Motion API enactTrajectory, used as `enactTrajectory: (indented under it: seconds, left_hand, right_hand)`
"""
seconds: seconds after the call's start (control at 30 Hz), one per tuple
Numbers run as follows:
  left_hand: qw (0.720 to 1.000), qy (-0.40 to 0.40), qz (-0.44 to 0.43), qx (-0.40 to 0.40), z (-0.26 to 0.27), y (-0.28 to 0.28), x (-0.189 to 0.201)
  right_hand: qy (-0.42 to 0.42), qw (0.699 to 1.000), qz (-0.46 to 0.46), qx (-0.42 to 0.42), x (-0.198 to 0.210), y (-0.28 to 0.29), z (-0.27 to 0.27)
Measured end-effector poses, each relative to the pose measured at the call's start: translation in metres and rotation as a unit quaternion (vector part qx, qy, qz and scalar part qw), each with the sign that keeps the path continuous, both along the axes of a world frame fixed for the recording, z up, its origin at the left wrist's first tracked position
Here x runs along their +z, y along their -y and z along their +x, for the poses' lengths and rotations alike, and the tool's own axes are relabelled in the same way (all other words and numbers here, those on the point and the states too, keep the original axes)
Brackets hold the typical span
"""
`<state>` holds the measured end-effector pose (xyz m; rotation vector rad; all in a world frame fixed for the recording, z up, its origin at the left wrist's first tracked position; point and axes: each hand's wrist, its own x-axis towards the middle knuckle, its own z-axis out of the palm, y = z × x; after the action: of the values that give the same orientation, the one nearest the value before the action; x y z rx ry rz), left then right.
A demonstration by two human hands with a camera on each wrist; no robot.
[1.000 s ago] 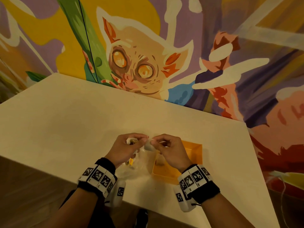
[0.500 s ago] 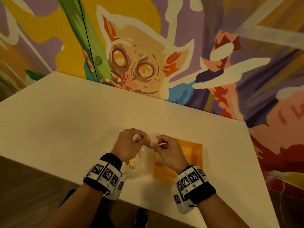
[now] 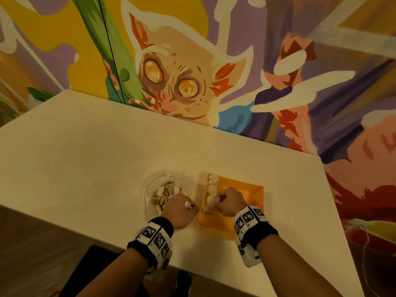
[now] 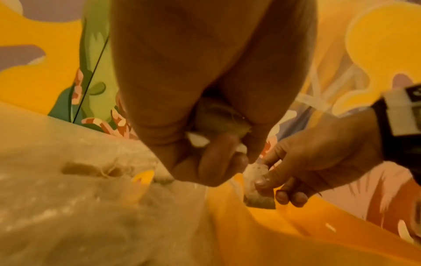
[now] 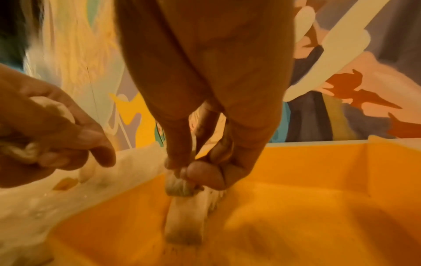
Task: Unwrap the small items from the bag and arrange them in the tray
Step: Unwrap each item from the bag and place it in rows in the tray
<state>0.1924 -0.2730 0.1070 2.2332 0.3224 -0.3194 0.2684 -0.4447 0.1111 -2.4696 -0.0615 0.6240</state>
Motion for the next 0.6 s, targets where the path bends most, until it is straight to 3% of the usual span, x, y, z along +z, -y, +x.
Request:
enactTrajectory:
  seconds: [0.17,0.47,0.6]
  left_hand:
    - [0.998,-0.059,0.027,-0.008,0.003,0.012,-0.020]
    - [0.996,-0.081,0.046,-0.005,0.007,0.018,-0.028]
    - [0.996,-0.077,0.047,-0.008,0.006,0.019,-0.026]
  right_hand:
    - [-0.067,0.996,-0.050,0.005,-0.018,-0.008,0.002]
    - [-0.041,0.992,-0.113,-0.025,-0.042,-0.025,0.014]
    - [-0.040,0.991,-0.122,-0.022,-0.030,-0.021,0.013]
